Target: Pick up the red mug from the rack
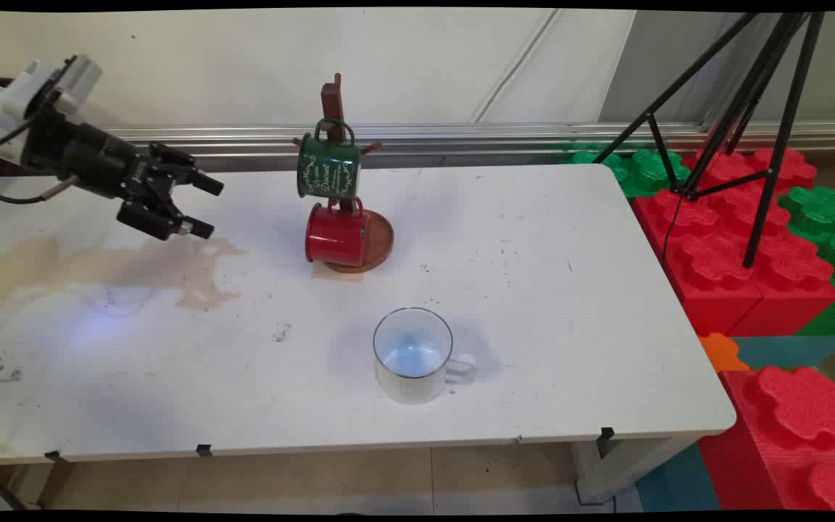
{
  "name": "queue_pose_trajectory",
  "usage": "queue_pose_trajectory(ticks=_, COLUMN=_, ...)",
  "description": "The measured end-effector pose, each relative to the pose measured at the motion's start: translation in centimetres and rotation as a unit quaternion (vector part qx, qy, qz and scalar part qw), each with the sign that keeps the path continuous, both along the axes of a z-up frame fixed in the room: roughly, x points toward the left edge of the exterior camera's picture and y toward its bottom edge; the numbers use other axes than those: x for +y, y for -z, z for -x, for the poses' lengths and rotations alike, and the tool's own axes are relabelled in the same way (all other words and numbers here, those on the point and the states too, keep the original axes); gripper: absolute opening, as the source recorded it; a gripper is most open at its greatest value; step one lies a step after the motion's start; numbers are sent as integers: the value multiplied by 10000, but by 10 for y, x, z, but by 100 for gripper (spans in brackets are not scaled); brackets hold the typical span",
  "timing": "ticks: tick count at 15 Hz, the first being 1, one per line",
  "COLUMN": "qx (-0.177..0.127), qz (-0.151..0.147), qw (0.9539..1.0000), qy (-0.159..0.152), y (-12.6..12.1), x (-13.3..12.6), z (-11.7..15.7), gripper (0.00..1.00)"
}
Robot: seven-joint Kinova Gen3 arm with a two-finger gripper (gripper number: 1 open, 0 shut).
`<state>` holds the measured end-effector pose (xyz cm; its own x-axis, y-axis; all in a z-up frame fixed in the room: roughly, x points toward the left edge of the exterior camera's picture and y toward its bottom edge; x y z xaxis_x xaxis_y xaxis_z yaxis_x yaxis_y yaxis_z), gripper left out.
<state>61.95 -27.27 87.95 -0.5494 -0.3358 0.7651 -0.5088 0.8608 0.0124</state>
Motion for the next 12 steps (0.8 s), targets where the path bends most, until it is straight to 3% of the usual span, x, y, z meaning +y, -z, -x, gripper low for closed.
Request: queue_pose_trajectory(ticks=12, qx=332, qz=-45, qw=9992, qy=-194, y=47, x=-24, z=29, gripper=100)
